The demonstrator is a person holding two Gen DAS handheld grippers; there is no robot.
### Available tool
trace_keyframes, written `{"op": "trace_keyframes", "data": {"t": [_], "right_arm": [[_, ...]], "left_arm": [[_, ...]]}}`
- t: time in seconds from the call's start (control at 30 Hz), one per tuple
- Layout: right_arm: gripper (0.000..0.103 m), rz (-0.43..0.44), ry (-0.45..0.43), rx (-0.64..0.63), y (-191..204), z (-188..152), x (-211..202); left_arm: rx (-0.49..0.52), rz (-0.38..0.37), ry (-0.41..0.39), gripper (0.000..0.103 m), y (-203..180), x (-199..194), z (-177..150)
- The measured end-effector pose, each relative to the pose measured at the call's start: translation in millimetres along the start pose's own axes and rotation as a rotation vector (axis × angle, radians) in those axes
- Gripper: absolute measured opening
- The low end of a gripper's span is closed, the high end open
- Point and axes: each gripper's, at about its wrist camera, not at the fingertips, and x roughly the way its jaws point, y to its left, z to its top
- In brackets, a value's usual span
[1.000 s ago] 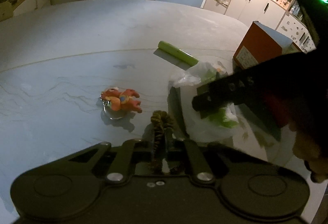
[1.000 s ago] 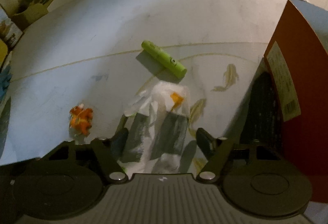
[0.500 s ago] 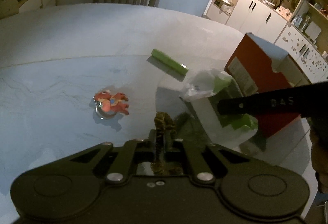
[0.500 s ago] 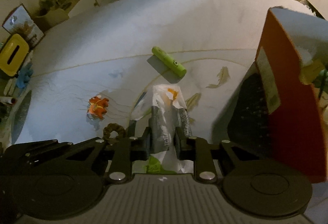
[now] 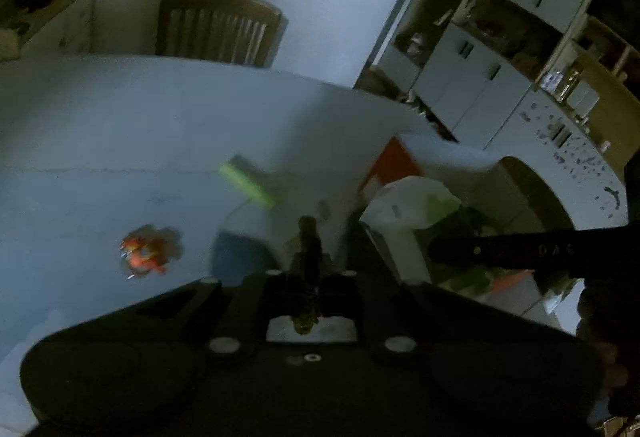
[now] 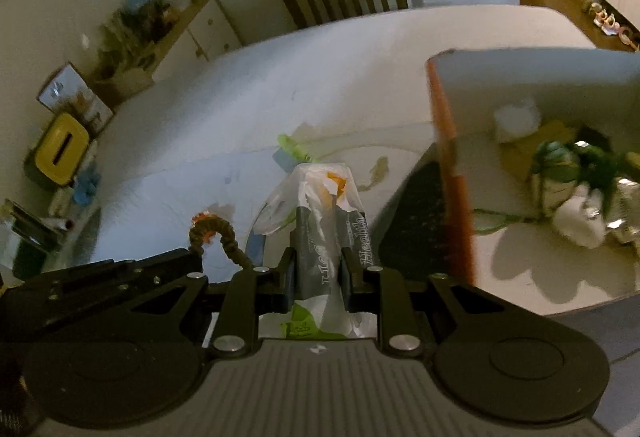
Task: Organize objects
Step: 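Carry the bracelet with the left gripper while the right carries the clear bag to the shoebox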
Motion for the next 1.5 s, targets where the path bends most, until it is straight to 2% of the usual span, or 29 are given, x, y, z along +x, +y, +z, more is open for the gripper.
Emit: {"op": "trace_keyframes", "data": {"t": [0.23, 0.4, 0.63, 0.83, 1.07, 1.1, 1.13, 1.2, 1.23, 1.27, 1.5], "right_arm": [[0.021, -0.003, -0.066, -0.004, -35, 12, -38], [0.016, -0.024, -0.112, -0.004, -62, 21, -61], [0.012, -0.032, -0.136, 0.032, -107, 29, -77], [0.013, 0.013, -0.114, -0.004, -114, 23, -80], [0.014, 0.064, -0.073, -0.062, -87, 14, -71], [0.016, 0.071, -0.068, -0.069, -81, 12, -69], [0.024, 0.076, -0.062, -0.075, -75, 10, -67], [0.043, 0.082, -0.055, -0.086, -62, 5, -62], [0.058, 0.082, -0.058, -0.086, -56, 3, -59], [0.062, 0.080, -0.061, -0.084, -50, 1, -56], [0.062, 0.048, -0.031, -0.084, -5, -16, -26]], "left_arm": [[0.051, -0.042, -0.037, 0.004, -49, -1, 15], [0.083, -0.077, -0.050, 0.004, -85, 5, 28], [0.099, -0.066, -0.074, 0.004, -115, 18, 35], [0.076, -0.049, -0.066, 0.004, -110, 18, 28], [0.043, -0.035, -0.044, 0.004, -80, 15, 19], [0.041, -0.036, -0.043, 0.004, -75, 14, 19], [0.038, -0.037, -0.042, 0.004, -70, 12, 19], [0.035, -0.040, -0.042, 0.004, -60, 9, 20], [0.033, -0.042, -0.042, 0.004, -54, 8, 20], [0.032, -0.045, -0.040, 0.004, -48, 6, 20], [0.033, -0.065, -0.021, 0.004, -9, 0, 21]]}}
